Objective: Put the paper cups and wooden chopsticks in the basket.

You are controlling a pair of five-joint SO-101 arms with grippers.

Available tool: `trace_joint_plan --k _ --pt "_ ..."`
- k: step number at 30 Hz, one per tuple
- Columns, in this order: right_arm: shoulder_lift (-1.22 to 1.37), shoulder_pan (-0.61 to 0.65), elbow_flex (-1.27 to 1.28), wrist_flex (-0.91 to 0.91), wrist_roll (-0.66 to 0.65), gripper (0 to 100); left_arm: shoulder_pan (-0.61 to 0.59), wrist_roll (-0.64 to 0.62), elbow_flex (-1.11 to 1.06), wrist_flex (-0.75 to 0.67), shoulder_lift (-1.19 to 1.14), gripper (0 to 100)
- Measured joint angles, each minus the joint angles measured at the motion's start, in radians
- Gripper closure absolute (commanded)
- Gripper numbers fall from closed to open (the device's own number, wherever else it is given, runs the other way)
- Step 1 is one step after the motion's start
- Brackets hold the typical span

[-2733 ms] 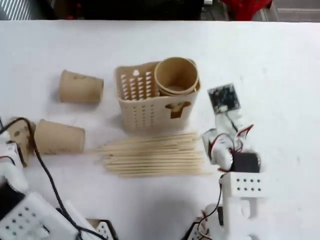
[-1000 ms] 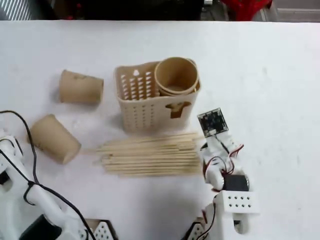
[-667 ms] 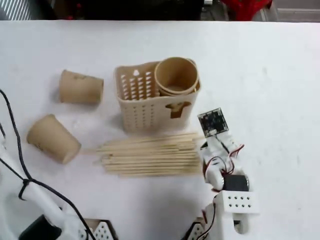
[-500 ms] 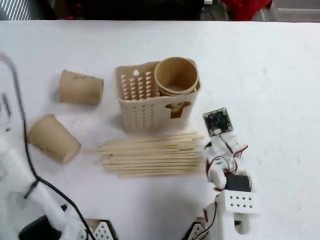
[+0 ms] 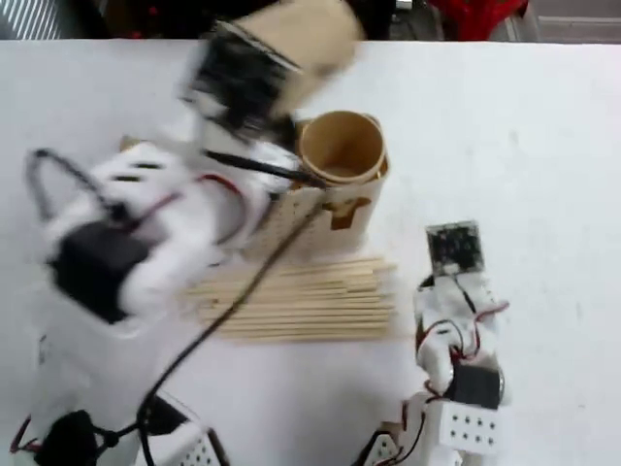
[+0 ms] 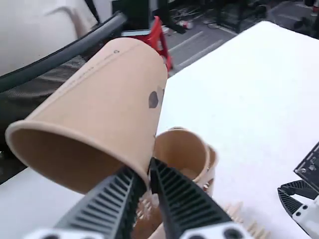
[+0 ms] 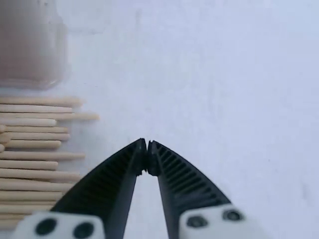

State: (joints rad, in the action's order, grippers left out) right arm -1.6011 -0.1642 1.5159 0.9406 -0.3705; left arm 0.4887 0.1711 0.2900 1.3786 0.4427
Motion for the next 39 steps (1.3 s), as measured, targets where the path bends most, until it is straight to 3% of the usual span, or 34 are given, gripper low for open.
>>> trace_joint_plan --k 4,7,14,17,39 --pt "-0.166 -0.026 0.138 0.020 -0.087 98.0 0.046 -0.002 -0.068 -0.077 -0.084 98" --pt "-0.173 -0.014 0.146 0.020 -0.120 98.0 0.052 -0.006 -0.055 -0.049 -0.195 98" --pt "-0.170 0.000 0.150 0.006 -0.130 97.9 0.052 -0.041 0.279 0.316 -0.419 98" --pt "-0.170 -0.003 0.150 0.006 -0.130 97.9 0.041 -0.040 0.399 0.391 -0.448 98" --pt "-0.170 -0.002 0.152 0.006 -0.133 97.9 -0.023 0.150 0.256 0.410 -0.353 98"
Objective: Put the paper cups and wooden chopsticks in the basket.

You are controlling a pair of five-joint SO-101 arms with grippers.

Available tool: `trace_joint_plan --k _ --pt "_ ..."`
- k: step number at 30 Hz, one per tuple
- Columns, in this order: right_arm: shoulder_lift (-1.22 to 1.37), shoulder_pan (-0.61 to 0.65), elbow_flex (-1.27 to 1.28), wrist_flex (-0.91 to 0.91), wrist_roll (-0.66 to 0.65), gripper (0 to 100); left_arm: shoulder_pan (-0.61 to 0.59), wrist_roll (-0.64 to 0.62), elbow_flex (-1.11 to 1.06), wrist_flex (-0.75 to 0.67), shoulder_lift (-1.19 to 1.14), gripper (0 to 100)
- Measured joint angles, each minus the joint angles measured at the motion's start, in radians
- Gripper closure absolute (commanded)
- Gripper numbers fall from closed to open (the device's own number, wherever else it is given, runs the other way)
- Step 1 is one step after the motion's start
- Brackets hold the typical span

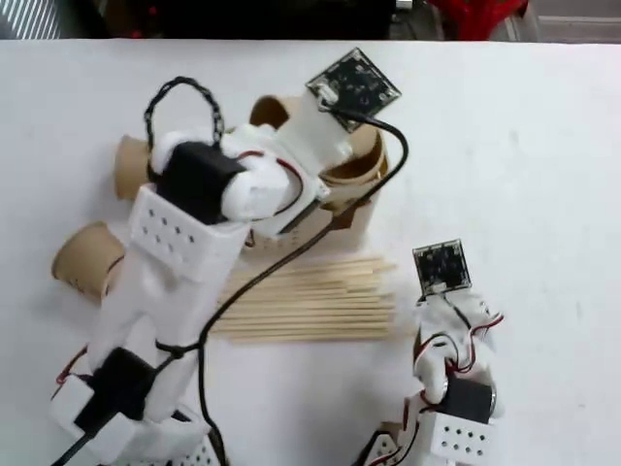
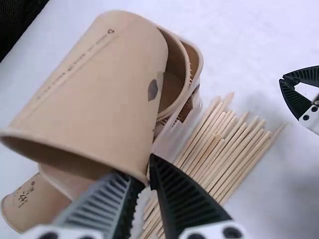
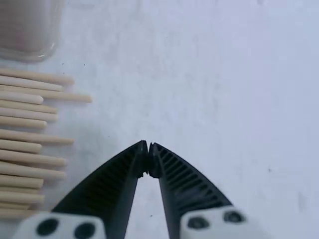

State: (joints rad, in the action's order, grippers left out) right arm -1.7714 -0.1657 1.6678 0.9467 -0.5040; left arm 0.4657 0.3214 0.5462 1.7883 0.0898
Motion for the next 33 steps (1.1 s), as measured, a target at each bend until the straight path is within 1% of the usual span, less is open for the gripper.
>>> trace_joint_plan --k 5,10,16,21,27,33 --pt "0.000 0.000 0.000 0.000 0.000 98.1 -0.002 0.041 0.009 0.000 0.009 98" --pt "0.000 0.000 0.000 0.000 0.000 98.1 -0.006 0.057 0.009 0.000 0.014 98" --pt "0.000 0.000 0.000 0.000 0.000 97.8 -0.071 0.140 -0.002 0.000 0.046 97" --pt "0.000 0.000 0.000 0.000 0.000 97.8 -0.081 0.150 -0.060 0.000 0.078 90" --pt "0.000 0.000 0.000 0.000 0.000 97.8 -0.081 0.150 -0.097 0.000 0.094 90" --pt "0.000 0.000 0.000 0.000 0.000 97.8 -0.081 0.150 -0.074 0.000 0.094 90"
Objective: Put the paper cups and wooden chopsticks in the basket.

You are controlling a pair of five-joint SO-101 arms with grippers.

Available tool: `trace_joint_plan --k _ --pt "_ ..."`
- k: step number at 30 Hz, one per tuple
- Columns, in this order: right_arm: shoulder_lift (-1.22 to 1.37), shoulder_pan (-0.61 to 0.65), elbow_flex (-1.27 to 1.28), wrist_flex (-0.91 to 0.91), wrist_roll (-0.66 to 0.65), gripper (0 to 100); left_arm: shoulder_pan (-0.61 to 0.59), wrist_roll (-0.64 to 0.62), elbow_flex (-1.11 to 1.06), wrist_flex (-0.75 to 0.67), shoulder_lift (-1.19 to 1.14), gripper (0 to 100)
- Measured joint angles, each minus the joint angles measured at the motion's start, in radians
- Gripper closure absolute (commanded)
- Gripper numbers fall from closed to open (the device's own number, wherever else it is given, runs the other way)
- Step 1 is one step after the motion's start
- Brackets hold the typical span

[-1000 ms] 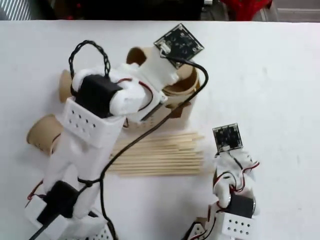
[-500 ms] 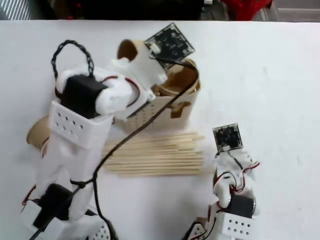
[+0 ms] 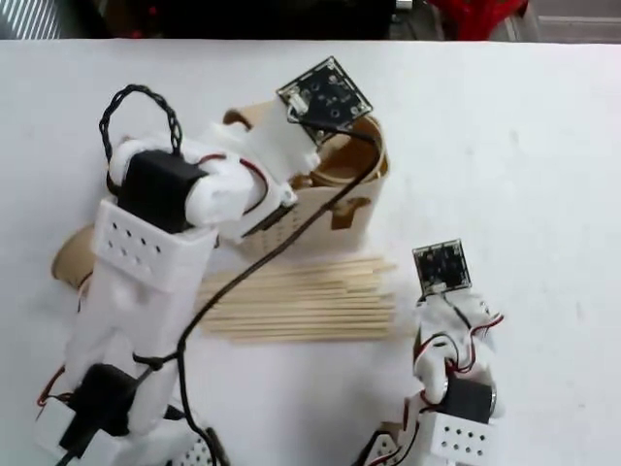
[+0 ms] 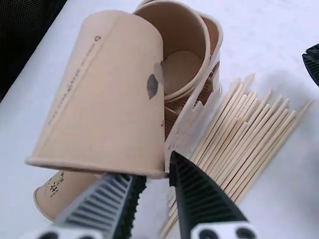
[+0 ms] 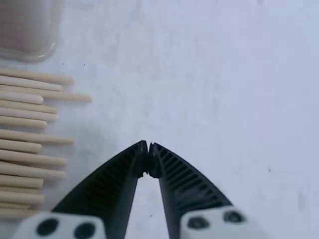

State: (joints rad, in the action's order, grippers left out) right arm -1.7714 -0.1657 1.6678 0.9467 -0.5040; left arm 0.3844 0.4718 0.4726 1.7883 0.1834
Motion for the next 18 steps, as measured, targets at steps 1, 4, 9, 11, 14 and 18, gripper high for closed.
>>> trace_joint_plan --k 1,4,9,11,14,18 --pt "0.000 0.000 0.000 0.000 0.000 97.8 0.000 0.000 0.018 0.000 0.000 90" --pt "0.000 0.000 0.000 0.000 0.000 97.8 0.000 0.000 0.066 0.000 0.000 90" --pt "0.000 0.000 0.000 0.000 0.000 97.8 0.000 0.000 0.084 -0.008 0.000 90" --pt "0.000 0.000 0.000 0.000 0.000 97.8 0.009 0.000 0.084 -0.020 0.000 90" --pt "0.000 0.000 0.000 0.000 0.000 97.8 0.040 0.000 0.084 -0.041 0.000 90" --pt "0.000 0.000 0.000 0.000 0.000 97.8 0.083 0.000 0.084 -0.083 0.000 90"
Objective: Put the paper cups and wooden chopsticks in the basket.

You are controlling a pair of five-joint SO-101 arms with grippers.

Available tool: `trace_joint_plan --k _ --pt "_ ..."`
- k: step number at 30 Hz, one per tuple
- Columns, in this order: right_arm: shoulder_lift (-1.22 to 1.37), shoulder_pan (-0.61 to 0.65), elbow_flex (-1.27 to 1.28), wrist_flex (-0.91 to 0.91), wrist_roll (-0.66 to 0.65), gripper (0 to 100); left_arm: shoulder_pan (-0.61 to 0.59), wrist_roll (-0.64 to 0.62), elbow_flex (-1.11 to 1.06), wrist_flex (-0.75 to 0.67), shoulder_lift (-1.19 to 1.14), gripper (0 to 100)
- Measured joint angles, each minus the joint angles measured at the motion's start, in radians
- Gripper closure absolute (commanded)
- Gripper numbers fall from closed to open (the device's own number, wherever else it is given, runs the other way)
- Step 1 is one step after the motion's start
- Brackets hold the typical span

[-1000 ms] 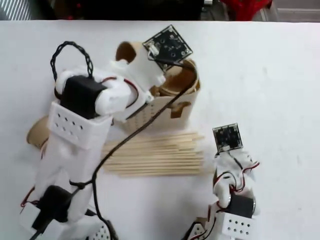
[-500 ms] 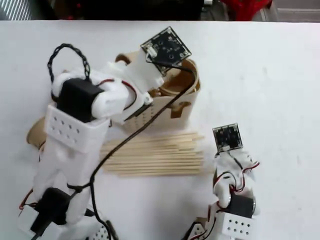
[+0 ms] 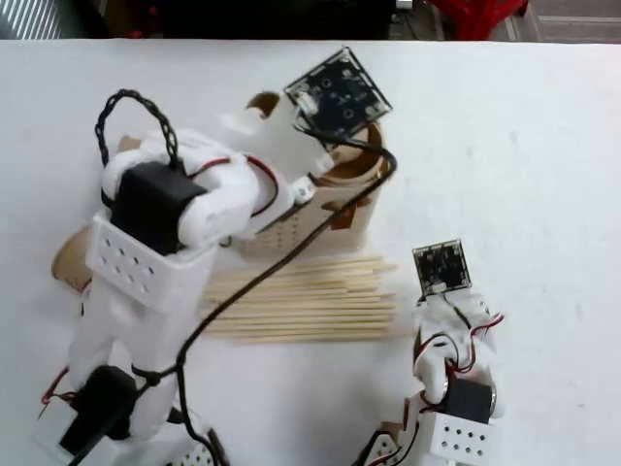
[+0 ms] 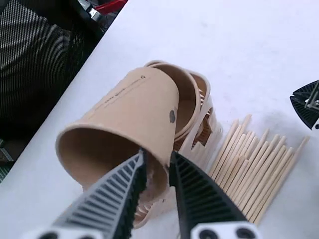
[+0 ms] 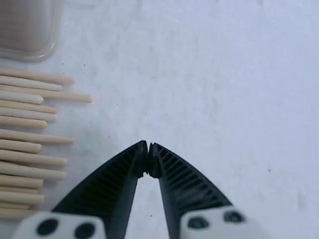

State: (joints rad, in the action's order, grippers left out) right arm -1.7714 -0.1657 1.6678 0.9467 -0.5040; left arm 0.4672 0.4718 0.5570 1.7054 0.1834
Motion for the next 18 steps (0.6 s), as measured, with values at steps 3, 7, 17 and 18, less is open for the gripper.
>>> trace_joint_plan --k 3,7,17,18 --pt "0.000 0.000 0.000 0.000 0.000 97.8 0.012 0.000 0.000 -0.032 0.000 90" --pt "0.000 0.000 0.000 0.000 0.000 97.8 0.031 0.002 0.000 -0.097 0.000 90" --pt "0.000 0.000 0.000 0.000 0.000 97.8 0.014 -0.126 -0.063 -0.250 0.000 90" --pt "0.000 0.000 0.000 0.000 0.000 97.8 0.009 -0.143 -0.104 -0.279 0.000 90"
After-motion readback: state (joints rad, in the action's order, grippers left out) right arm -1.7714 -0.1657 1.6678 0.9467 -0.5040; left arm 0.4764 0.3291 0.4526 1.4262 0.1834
